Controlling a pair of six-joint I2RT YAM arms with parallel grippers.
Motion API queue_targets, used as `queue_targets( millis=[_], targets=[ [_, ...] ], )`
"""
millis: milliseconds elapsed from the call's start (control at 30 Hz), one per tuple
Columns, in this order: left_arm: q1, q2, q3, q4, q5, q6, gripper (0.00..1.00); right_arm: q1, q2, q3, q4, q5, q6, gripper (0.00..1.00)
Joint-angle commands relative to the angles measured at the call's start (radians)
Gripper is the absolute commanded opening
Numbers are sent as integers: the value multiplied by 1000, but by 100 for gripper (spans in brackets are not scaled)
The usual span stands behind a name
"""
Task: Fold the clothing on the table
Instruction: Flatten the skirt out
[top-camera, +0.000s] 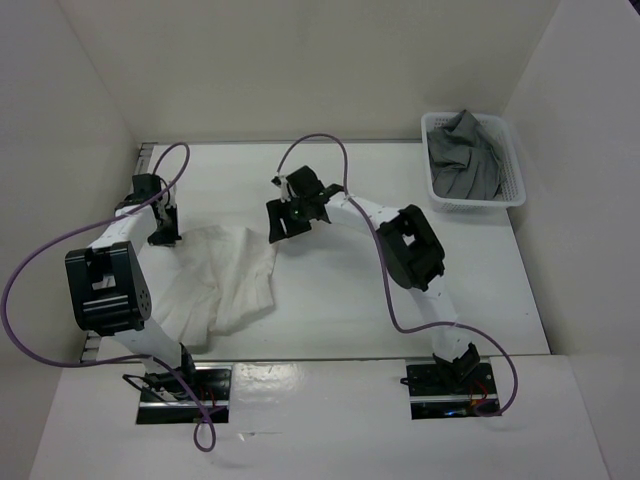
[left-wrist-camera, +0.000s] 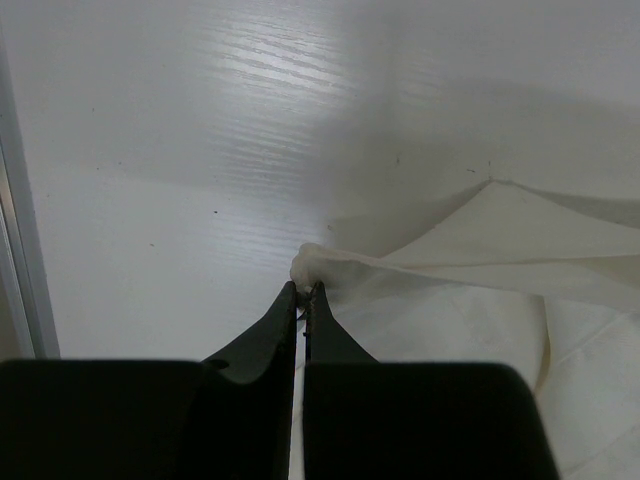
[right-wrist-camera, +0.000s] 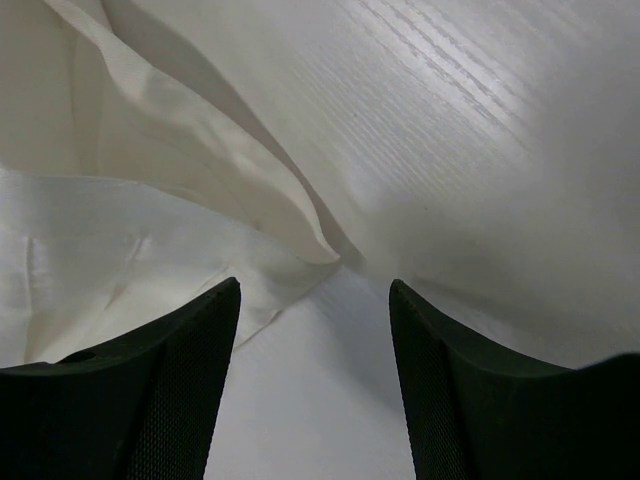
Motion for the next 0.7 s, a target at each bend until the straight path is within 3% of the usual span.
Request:
queue_targets(
  millis=[0, 367, 667],
  targets=[
    [7, -32, -8, -16, -9, -21, 0, 41, 23, 1, 45, 23, 23, 66],
    [7, -32, -8, -25, -18, -30, 0, 105, 63, 50, 22, 132, 23, 55],
    [16, -50, -30, -25, -9, -30, 0, 114, 92, 68, 22, 189, 14, 55]
  ],
)
